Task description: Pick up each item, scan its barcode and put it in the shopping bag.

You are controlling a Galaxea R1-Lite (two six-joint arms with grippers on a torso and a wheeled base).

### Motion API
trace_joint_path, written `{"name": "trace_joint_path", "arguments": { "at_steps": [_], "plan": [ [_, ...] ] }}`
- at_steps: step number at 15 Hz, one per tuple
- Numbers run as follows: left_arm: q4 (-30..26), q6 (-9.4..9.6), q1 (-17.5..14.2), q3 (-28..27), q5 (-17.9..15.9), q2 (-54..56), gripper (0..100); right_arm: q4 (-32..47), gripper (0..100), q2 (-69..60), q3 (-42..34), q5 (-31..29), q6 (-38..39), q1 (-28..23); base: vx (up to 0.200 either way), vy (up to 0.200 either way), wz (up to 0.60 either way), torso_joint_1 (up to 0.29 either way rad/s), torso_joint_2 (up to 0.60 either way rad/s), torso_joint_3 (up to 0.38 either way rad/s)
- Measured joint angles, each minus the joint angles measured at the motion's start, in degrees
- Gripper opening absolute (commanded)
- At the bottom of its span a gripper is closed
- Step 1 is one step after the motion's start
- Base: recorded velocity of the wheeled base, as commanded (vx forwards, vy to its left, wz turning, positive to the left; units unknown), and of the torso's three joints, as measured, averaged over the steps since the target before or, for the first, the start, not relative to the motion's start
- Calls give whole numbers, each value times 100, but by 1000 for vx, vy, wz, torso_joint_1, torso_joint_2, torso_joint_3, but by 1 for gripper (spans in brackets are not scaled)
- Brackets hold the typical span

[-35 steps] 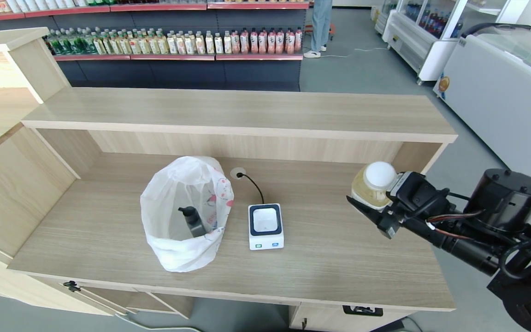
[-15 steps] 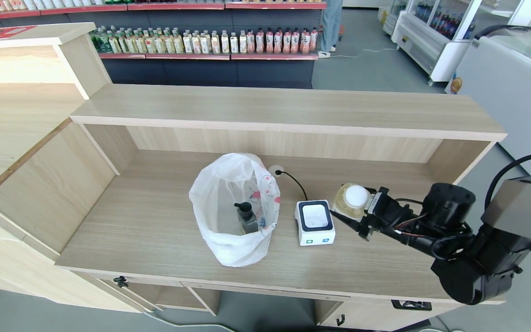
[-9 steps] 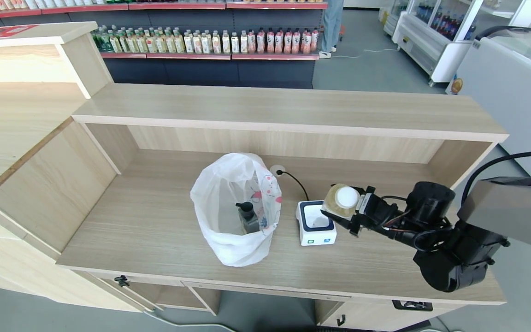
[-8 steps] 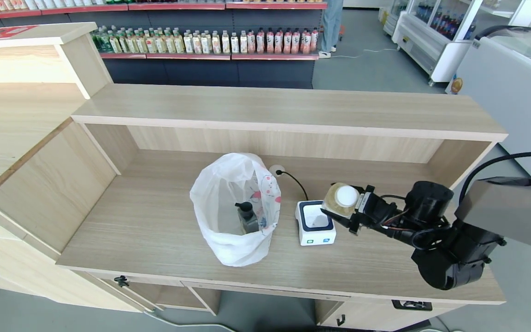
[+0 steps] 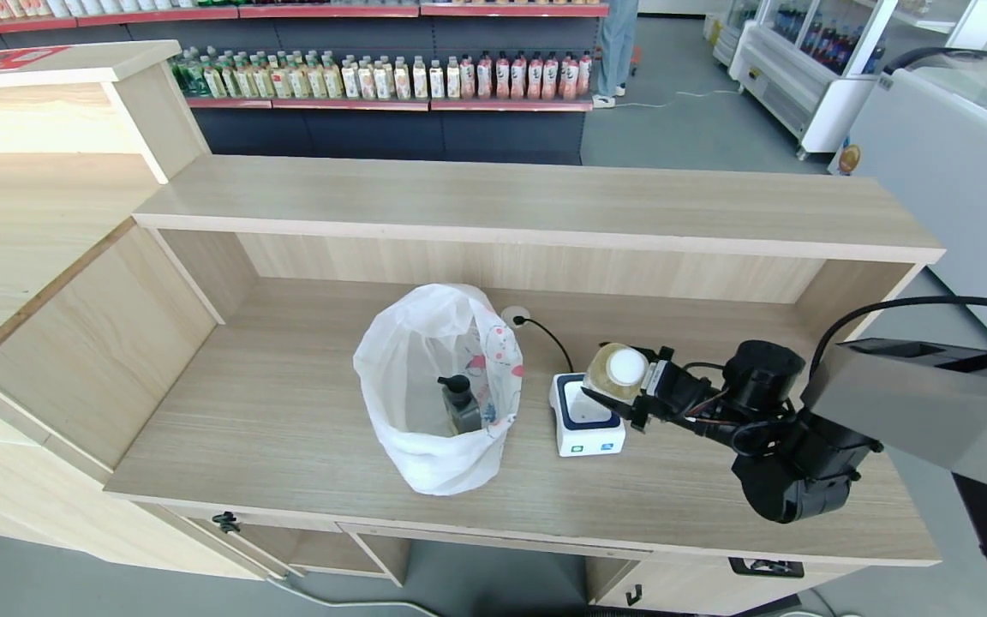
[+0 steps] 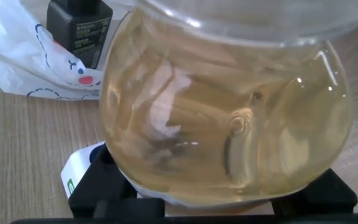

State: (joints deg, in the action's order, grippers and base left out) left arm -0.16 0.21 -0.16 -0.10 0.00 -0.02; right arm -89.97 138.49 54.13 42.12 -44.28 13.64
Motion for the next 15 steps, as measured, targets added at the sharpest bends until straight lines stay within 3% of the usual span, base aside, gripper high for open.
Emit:
{"name": "trace_joint_path", "arguments": {
  "at_steps": [15],
  "plan": [
    [-2, -2, 0, 0, 0, 0, 100, -20, 0, 750, 1009, 90, 101, 206, 0, 0, 0, 0, 0, 0]
  ]
}}
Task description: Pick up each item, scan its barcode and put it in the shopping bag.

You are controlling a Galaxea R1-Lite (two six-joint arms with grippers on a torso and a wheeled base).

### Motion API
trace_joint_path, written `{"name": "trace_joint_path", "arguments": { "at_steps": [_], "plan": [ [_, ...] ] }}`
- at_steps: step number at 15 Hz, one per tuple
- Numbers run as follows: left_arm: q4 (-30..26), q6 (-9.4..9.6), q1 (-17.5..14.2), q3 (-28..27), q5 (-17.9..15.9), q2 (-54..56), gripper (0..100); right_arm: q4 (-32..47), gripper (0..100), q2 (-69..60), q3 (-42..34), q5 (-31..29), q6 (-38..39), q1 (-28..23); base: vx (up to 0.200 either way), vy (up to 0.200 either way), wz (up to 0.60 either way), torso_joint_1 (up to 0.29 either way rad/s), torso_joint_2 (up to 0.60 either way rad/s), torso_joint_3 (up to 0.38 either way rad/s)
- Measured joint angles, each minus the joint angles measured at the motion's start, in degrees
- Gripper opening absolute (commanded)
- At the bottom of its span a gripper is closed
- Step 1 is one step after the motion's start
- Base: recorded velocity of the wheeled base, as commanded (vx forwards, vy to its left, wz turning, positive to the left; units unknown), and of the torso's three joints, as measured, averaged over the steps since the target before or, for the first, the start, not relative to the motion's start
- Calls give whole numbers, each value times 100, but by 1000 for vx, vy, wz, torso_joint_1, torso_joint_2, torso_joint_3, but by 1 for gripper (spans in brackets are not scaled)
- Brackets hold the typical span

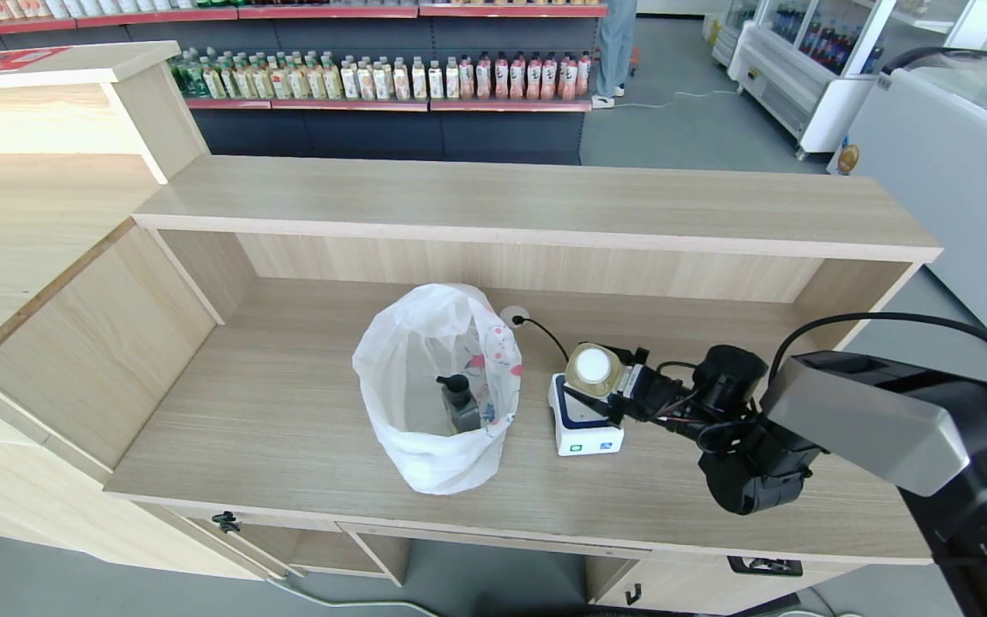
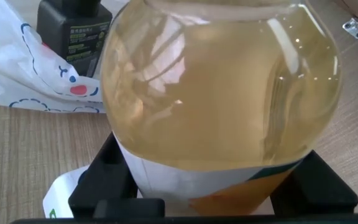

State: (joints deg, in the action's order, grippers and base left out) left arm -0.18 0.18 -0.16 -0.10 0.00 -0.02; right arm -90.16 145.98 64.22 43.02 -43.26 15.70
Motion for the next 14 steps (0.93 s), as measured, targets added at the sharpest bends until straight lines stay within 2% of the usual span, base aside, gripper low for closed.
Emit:
{"name": "trace_joint_path", "arguments": {
  "at_steps": [14],
  "plan": [
    [0, 0, 0, 0, 0, 0, 100, 26, 0, 22, 20, -11, 21, 4, 0, 0, 0, 0, 0, 0]
  ]
}}
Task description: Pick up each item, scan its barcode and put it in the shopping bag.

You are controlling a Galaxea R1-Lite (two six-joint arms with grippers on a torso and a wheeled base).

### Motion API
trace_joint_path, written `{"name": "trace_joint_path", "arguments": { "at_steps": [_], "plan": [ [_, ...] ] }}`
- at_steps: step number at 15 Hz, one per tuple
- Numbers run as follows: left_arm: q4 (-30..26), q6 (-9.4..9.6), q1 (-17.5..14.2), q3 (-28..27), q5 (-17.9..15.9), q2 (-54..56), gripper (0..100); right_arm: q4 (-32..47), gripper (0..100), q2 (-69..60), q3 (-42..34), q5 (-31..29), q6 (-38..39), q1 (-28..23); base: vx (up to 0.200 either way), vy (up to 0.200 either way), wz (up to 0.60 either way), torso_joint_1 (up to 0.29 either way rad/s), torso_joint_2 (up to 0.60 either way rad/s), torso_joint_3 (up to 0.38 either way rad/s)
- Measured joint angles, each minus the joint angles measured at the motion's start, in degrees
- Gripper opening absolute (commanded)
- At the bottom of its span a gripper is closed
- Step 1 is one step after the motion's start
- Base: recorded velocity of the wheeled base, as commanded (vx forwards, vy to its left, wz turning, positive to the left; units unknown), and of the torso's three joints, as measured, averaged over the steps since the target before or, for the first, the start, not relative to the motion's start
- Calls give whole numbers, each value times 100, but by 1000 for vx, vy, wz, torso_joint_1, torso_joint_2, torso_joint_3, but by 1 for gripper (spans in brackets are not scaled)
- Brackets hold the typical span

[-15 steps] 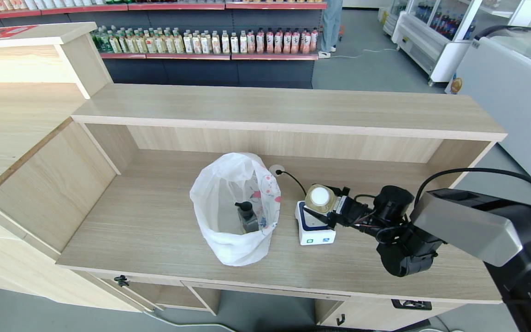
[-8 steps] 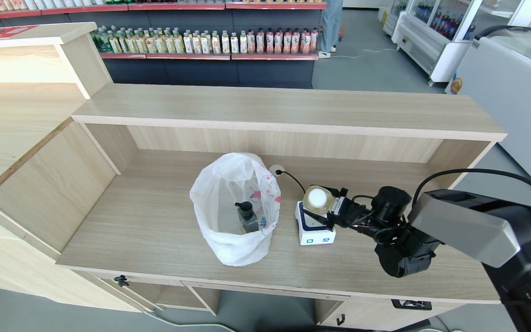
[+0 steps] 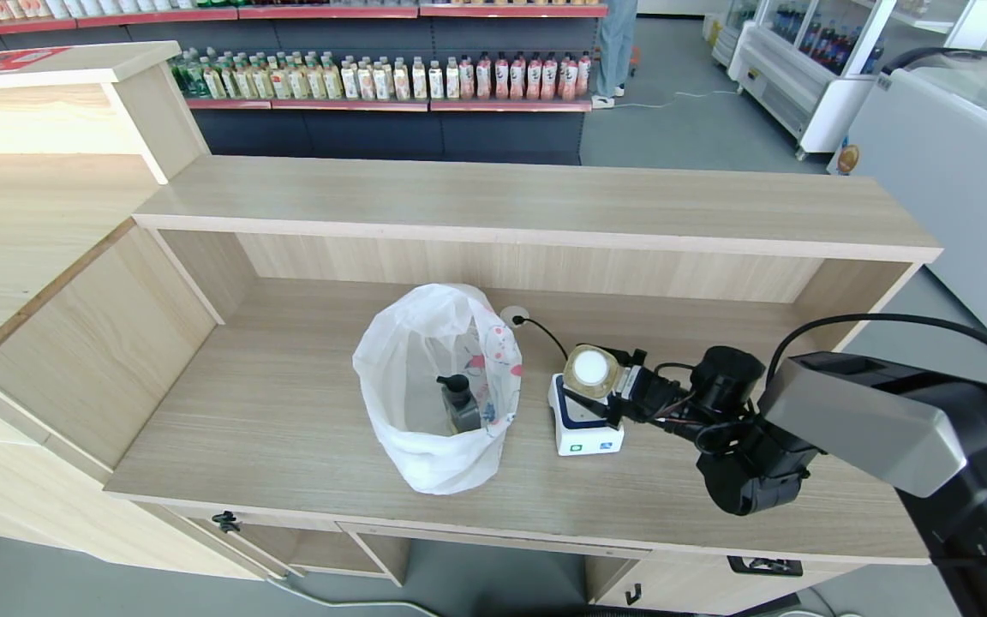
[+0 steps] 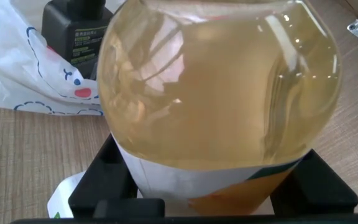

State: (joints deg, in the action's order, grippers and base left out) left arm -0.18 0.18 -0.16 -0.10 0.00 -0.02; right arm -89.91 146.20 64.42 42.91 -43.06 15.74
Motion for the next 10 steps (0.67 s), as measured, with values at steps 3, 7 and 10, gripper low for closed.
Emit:
{"name": "trace_joint_path", "arguments": {
  "at_steps": [3, 7, 10],
  "plan": [
    [0, 2, 0, 0, 0, 0, 100, 71, 0, -227, 16, -126, 666, -23, 0, 0, 0, 0, 0, 0],
    [0, 6, 0, 0, 0, 0, 100, 29, 0, -913, -372, -1754, 2283, -161, 0, 0, 0, 0, 0, 0],
    [2, 6, 0, 0, 0, 0, 100, 412, 0, -1660, -1211, -2992, 3422, -37, 0, 0, 0, 0, 0, 0]
  ]
}}
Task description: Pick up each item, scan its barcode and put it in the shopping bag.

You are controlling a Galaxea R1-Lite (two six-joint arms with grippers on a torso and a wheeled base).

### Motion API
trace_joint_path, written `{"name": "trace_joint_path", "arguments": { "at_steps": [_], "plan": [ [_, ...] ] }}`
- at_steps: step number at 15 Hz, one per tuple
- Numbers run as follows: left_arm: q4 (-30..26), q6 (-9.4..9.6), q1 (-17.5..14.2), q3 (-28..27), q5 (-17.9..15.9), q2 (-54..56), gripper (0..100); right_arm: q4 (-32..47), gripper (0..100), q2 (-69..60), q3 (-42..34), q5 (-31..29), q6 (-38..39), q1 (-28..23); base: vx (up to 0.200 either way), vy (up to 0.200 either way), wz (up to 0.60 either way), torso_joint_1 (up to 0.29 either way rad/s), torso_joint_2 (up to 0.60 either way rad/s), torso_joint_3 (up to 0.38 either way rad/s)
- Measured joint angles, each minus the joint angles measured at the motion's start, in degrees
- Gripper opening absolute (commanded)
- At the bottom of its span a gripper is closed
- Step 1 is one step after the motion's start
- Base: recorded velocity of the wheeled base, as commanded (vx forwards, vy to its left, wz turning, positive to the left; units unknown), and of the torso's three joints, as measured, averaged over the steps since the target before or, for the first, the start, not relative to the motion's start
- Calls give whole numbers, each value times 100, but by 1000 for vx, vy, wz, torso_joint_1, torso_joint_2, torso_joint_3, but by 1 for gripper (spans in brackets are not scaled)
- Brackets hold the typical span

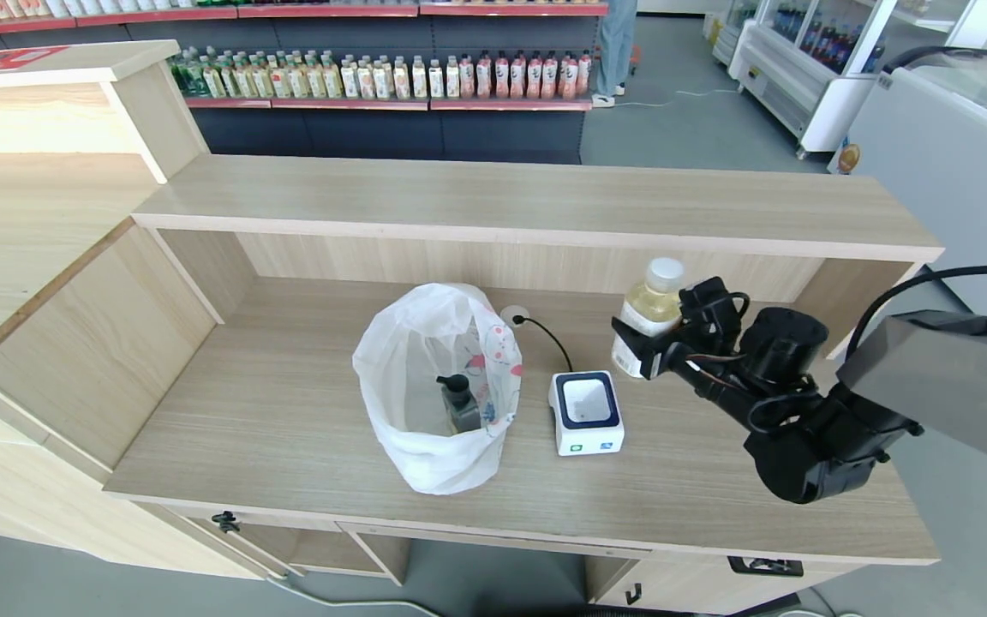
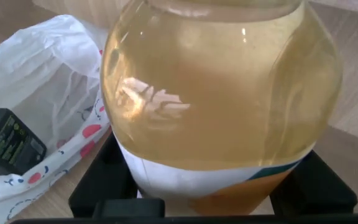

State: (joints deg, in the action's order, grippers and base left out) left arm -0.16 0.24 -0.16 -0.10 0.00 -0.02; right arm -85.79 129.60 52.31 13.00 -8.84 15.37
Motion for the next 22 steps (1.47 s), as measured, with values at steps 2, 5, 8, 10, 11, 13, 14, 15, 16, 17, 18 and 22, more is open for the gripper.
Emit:
{"name": "trace_joint_path", "arguments": {
  "at_steps": [2, 5, 8, 10, 11, 13, 14, 15, 16, 17, 18, 22],
  "plan": [
    [-2, 2, 0, 0, 0, 0, 100, 244, 0, -440, -631, -501, 657, 144, 0, 0, 0, 0, 0, 0],
    [-2, -4, 0, 0, -2, 0, 100, 279, 0, -757, -995, -618, 753, 210, 0, 200, 0, 1, 2, 4],
    [0, -4, -11, 0, -2, 0, 100, 269, 0, -868, -1025, -622, 756, 229, 0, 200, 0, -2, 1, 4],
    [0, -6, 2, 0, 0, 0, 100, 343, 0, -859, -1020, -611, 756, 293, 0, 100, 0, 16, 11, -1],
    [-2, -6, 2, 0, 0, 0, 100, 349, 0, -837, -964, -605, 756, 321, 0, 0, 0, 0, 0, 0],
    [-2, -4, 2, 0, 0, 0, 100, 457, 0, -802, -879, -616, 756, 345, 0, 0, 0, 0, 0, 0],
    [0, -2, 0, 0, 0, 0, 100, 617, 0, -757, -739, -608, 756, 395, 0, 0, 0, 0, 0, 0],
    [-5, -2, 6, 0, 2, 0, 100, 683, 0, -669, -474, -591, 751, 468, 0, 0, 0, 0, 0, 0],
    [-2, -2, 0, 0, 0, 0, 100, 753, 0, -549, -201, -572, 742, 544, 0, 0, 0, 0, 0, 0],
    [-6, 0, 0, 0, 0, 0, 100, 844, 0, -410, 80, -575, 717, 581, 0, 0, 0, 0, 0, 0],
    [-2, 0, -2, 0, 0, 0, 100, 942, 0, -250, 375, -591, 681, 621, 0, 0, 0, 0, 0, 0],
    [-2, 0, 0, 0, -2, 0, 100, 1676, 0, 414, 1676, -567, 589, 935, 0, 0, 0, 0, 0, 0]
  ]
}}
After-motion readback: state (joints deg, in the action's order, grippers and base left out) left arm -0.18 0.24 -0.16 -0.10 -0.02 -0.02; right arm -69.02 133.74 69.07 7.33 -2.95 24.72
